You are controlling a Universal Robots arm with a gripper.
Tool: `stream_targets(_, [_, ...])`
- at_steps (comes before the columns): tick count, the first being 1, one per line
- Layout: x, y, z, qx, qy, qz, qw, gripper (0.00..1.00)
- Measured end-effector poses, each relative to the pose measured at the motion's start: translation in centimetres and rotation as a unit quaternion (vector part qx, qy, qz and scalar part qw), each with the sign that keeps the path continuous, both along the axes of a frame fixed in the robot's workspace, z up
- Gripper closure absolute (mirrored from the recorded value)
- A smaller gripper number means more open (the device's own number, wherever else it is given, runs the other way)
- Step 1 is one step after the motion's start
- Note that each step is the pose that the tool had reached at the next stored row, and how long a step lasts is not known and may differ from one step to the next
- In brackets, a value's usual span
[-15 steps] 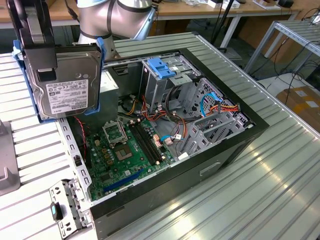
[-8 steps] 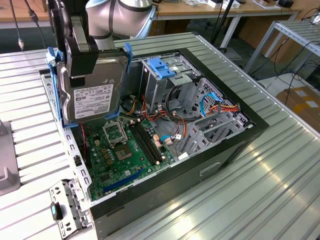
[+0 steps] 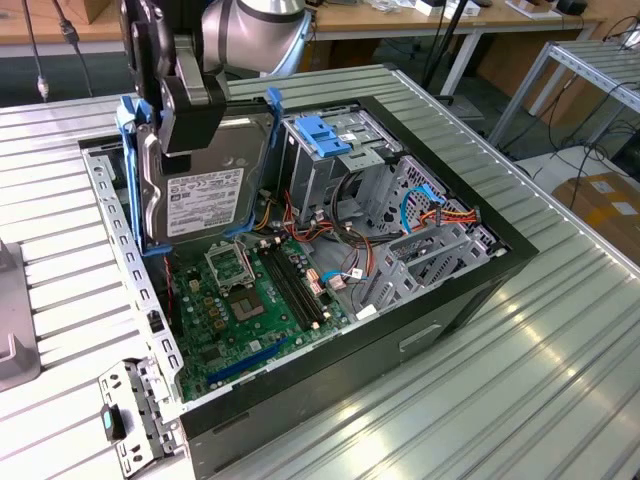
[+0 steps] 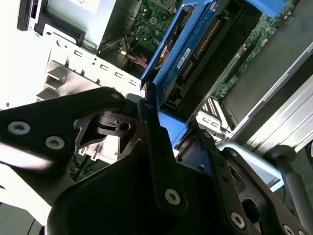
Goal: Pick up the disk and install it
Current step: 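Insert the disk into the insertion slot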
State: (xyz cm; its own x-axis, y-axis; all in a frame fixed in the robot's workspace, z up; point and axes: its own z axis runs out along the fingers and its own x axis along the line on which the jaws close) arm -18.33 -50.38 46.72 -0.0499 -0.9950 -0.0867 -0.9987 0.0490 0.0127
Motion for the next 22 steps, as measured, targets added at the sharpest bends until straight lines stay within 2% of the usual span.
stream_targets(11, [0.81,-1.15,-0.05,0.0,0.0,0.0,1.0,0.63])
stream_targets(22, [1.29,-1.9,-0.1,0.0,0.0,0.0,1.0,0.63])
